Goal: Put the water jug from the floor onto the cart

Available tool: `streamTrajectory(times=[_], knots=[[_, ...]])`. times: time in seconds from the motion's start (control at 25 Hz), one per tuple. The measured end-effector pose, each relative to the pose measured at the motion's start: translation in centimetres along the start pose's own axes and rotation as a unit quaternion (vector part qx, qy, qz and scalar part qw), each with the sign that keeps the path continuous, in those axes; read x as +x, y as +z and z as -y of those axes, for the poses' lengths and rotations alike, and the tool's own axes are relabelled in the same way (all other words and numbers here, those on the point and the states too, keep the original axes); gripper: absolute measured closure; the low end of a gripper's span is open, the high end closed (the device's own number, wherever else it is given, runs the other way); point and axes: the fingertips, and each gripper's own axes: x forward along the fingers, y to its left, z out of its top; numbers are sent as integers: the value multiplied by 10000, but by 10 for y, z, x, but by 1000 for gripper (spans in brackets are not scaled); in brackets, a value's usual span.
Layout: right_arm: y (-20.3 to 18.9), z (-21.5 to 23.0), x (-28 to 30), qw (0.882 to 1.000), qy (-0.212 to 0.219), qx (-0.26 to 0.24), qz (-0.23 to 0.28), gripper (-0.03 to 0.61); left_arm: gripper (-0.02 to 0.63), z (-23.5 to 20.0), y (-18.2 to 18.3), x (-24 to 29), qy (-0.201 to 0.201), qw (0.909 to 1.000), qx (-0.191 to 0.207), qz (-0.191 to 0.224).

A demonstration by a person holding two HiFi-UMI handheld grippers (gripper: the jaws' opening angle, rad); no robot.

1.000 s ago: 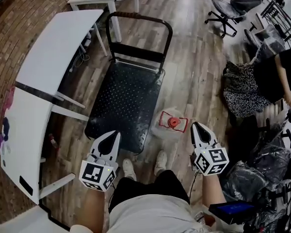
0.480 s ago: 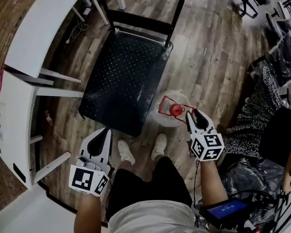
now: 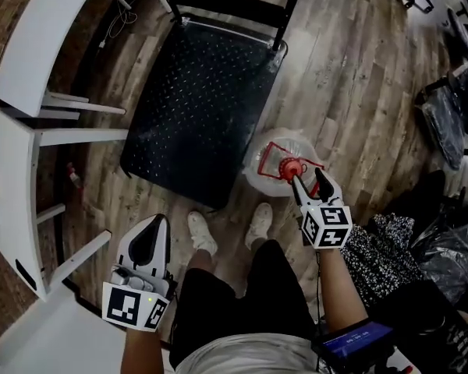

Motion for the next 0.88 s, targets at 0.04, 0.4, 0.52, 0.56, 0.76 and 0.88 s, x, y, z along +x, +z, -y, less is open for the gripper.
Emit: streamTrajectory(times=[0.04, 0.4, 0.52, 0.56, 0.76, 0.88], knots=[[-7, 2, 7, 10000, -17, -20, -58, 333, 614, -1, -5, 0, 19, 10000, -17, -35], [-74, 18, 63, 9980, -182, -259, -554, 285, 614, -4, -60, -6, 238, 9984, -317, -400], [-82, 19, 75, 9973, -171, -354, -616, 273, 614, -9, -69, -5, 307, 9976, -408, -472], [-84, 18, 80, 9970, -139, -387, -648, 268, 614, -11, -71, -5, 334, 9973, -438, -479], [-92, 13, 93, 9955, -155, -631, -694, 261, 614, -15, -77, -3, 413, 9965, -519, -501], [-91, 17, 94, 9947, -367, -719, -629, 262, 614, -15, -78, -3, 417, 9964, -546, -500]])
